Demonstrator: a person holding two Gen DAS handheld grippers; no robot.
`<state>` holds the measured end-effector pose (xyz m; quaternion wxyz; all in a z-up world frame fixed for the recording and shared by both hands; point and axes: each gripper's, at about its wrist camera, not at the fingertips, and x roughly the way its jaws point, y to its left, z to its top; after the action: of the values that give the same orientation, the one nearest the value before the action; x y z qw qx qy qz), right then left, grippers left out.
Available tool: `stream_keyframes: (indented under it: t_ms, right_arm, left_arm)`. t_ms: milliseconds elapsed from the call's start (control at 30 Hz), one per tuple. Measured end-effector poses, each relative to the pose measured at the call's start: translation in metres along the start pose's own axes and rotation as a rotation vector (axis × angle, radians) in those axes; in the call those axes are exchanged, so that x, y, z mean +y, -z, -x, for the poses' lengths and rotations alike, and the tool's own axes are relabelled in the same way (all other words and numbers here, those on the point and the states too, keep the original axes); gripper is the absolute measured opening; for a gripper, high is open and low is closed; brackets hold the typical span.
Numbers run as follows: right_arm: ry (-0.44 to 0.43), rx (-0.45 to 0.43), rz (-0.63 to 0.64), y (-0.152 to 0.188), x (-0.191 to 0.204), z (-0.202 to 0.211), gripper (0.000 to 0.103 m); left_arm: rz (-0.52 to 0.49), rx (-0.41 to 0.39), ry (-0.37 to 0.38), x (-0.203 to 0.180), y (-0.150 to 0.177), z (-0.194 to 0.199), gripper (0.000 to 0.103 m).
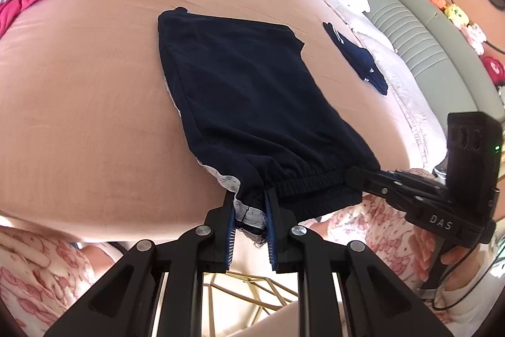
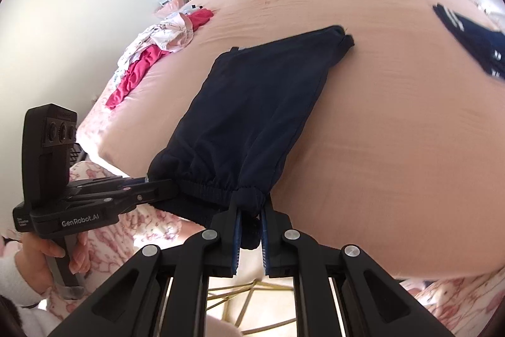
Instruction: Fold clothes
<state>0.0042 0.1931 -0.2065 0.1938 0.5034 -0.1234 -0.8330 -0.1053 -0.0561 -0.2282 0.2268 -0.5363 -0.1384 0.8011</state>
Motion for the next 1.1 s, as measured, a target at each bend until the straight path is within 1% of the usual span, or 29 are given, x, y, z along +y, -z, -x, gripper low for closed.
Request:
stream_keyframes:
  t_ms: [100, 167, 267, 367, 433, 467, 533, 567, 600, 667, 767, 833, 867, 900, 933, 967, 1033, 1067, 1100]
  right_arm:
    - [-0.045, -0.003, -0.053, -0.008, -0.013, 0.002, 0.009]
    - [-0.075, -0.017, -0.084, -0.018, -0.022, 0.005, 0.009]
    - [-0.102, -0.051, -0.094, -0.05, -0.024, 0.001, 0.009]
    - [-0.078, -0.074, -0.07, -0.086, -0.027, -0.011, 0.009]
    - [-0.076, -0.083, -0.082, -0.11, -0.033, -0.025, 0.009]
    - [-0.081, -0.077, -0.104, -0.12, -0.04, -0.034, 0.009]
    - [-0.095, -0.054, -0.166, -0.137, -0.054, -0.052, 0.009]
    - [-0.105, -0.045, -0.196, -0.143, -0.06, -0.06, 0.009]
    - [-0.107, -0.033, -0.214, -0.147, -0.064, -0.066, 0.011]
    - [-0.101, -0.019, -0.225, -0.152, -0.067, -0.075, 0.011]
    - [-0.095, -0.029, -0.255, -0.163, -0.068, -0.085, 0.011]
    - [-0.107, -0.043, -0.282, -0.172, -0.07, -0.089, 0.011]
    - [-0.114, -0.046, -0.299, -0.176, -0.072, -0.09, 0.014]
    - [-0.124, -0.043, -0.321, -0.178, -0.075, -0.091, 0.021]
    - [-0.134, -0.04, -0.342, -0.181, -0.078, -0.093, 0.026]
    - [-0.138, -0.042, -0.368, -0.182, -0.08, -0.093, 0.034]
    - [-0.147, -0.05, -0.405, -0.181, -0.085, -0.087, 0.035]
    - [-0.171, -0.05, -0.418, -0.18, -0.087, -0.082, 0.036]
    - [-0.194, -0.058, -0.43, -0.178, -0.089, -0.076, 0.036]
  left_arm:
    - [0.033, -0.006, 0.046, 0.001, -0.017, 0.001, 0.014]
    - [0.053, -0.029, 0.082, 0.002, -0.035, 0.007, 0.014]
    - [0.051, -0.05, 0.097, 0.004, -0.072, 0.007, 0.014]
    - [0.058, -0.054, 0.091, 0.009, -0.111, -0.007, 0.014]
    - [0.047, -0.051, 0.062, 0.014, -0.134, -0.019, 0.014]
    - [0.05, -0.038, 0.058, 0.019, -0.143, -0.026, 0.014]
    - [0.089, -0.021, 0.054, 0.035, -0.156, -0.036, 0.015]
    - [0.106, 0.0, 0.071, 0.039, -0.161, -0.043, 0.015]
    - [0.123, 0.02, 0.087, 0.044, -0.165, -0.05, 0.015]
    - [0.143, 0.03, 0.088, 0.051, -0.17, -0.057, 0.015]
    - [0.121, 0.027, 0.052, 0.056, -0.179, -0.063, 0.016]
    - [0.117, 0.015, 0.053, 0.057, -0.186, -0.065, 0.017]
    - [0.113, 0.024, 0.052, 0.057, -0.191, -0.069, 0.018]
    - [0.115, 0.053, 0.042, 0.06, -0.194, -0.074, 0.024]
    - [0.127, 0.082, 0.033, 0.063, -0.198, -0.08, 0.029]
    - [0.14, 0.098, 0.043, 0.065, -0.2, -0.082, 0.031]
    - [0.167, 0.113, 0.115, 0.07, -0.2, -0.079, 0.038]
    - [0.209, 0.1, 0.182, 0.076, -0.199, -0.073, 0.04]
    - [0.242, 0.077, 0.236, 0.081, -0.198, -0.066, 0.047]
